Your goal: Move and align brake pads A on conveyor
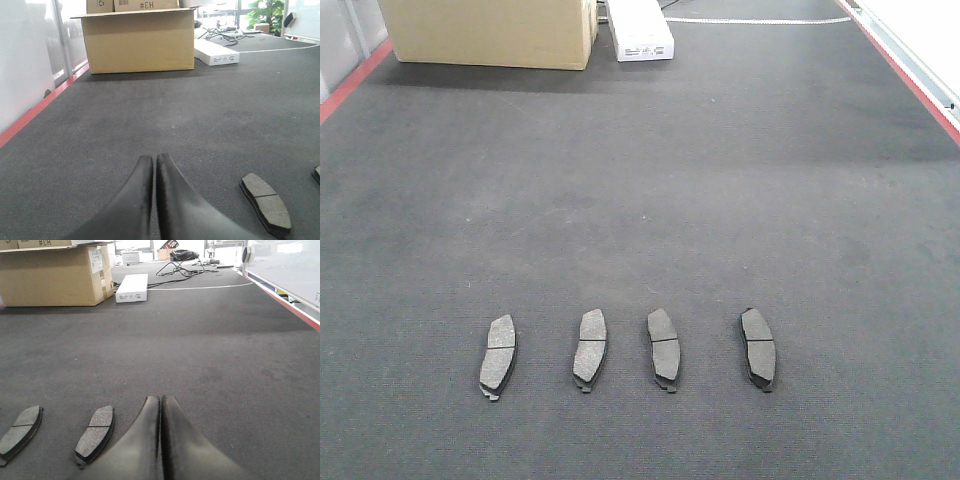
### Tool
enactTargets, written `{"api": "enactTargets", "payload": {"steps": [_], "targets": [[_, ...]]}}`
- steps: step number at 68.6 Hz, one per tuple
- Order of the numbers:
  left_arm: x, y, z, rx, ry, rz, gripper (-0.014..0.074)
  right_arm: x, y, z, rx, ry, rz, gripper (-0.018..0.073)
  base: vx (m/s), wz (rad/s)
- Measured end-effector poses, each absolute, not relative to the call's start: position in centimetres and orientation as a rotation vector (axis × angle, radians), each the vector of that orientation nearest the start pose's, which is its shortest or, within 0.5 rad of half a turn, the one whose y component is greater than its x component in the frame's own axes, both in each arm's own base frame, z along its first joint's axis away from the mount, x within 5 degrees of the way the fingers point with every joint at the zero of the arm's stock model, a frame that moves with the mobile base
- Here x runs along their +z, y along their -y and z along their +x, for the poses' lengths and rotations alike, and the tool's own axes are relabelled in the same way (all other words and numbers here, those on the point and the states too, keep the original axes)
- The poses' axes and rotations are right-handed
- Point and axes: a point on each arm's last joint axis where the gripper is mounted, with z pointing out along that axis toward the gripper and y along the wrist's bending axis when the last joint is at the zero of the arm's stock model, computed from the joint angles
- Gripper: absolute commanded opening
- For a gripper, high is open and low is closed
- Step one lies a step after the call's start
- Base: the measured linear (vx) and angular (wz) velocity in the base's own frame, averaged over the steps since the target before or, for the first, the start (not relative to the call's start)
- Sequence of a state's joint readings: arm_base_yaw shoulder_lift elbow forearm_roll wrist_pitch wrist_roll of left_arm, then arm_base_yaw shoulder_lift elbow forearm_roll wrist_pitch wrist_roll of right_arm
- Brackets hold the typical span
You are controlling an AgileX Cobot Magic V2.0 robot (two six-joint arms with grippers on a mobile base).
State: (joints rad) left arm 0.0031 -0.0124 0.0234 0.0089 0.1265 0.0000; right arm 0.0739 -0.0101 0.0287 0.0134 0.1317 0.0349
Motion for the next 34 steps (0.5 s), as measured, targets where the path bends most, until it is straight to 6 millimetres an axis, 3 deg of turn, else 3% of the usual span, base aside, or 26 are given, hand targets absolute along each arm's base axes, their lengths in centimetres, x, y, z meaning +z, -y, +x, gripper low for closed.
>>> {"api": "enactTargets", "payload": {"steps": [34], "targets": [[19.45, -0.03, 5.64, 0.010, -1.621, 0.004, -0.0006, 19.20, -0.43, 5.65, 0.095, -1.636, -0.022, -0.0010, 0.00, 0.00]]}}
